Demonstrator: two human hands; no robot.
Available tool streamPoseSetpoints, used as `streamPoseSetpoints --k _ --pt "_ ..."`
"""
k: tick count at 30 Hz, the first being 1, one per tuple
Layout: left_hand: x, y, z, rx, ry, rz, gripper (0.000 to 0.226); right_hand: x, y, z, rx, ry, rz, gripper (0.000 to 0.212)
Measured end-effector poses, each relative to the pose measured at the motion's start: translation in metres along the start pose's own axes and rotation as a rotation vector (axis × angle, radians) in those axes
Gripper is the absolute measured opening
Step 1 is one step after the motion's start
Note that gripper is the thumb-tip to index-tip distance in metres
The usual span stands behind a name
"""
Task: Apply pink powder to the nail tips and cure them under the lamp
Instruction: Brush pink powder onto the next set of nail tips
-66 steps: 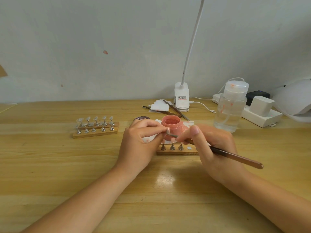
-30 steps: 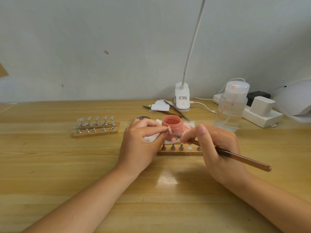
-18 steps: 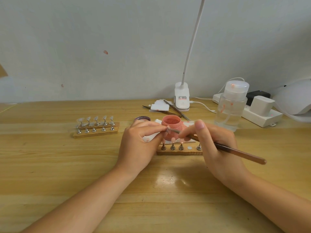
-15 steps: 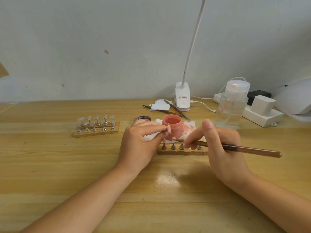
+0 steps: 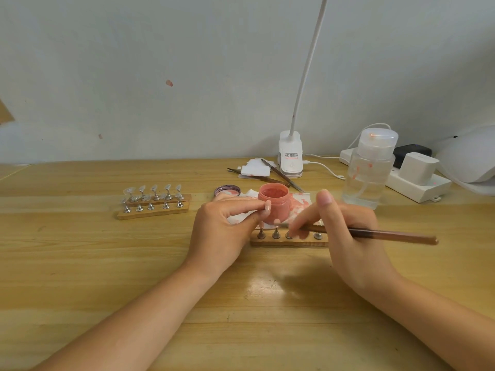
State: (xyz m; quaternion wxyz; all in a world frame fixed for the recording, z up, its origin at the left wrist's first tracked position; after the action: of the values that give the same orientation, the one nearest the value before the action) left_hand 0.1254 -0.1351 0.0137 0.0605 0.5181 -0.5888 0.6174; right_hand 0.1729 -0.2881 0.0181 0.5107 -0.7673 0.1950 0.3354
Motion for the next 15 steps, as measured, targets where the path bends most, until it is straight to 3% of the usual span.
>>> streamPoseSetpoints --k 7,15 --pt "0.0026 -0.0008 -0.0011 -0.002 0.006 -0.033 0.019 -0.0036 -0.0007 -0.0049 0.134 -0.033 -0.069 0.043" --pt "0.0039 0.0 -0.0021 0.0 0.059 -0.119 0.006 -0.0018 -0.0008 -0.0031 0.116 0.158 -0.155 0.037"
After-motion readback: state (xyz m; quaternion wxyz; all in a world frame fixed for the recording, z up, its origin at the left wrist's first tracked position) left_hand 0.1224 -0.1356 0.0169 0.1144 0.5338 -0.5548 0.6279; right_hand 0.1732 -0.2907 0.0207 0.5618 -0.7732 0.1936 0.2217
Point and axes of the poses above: each hand's wrist, its own y-axis away from the middle knuckle, its own z-axis out of the palm, x = y × z, the point moved 3 cm from there along -y, towards the middle knuckle, and after that the axes turned 7 degrees about y, right-handed, at the moved point
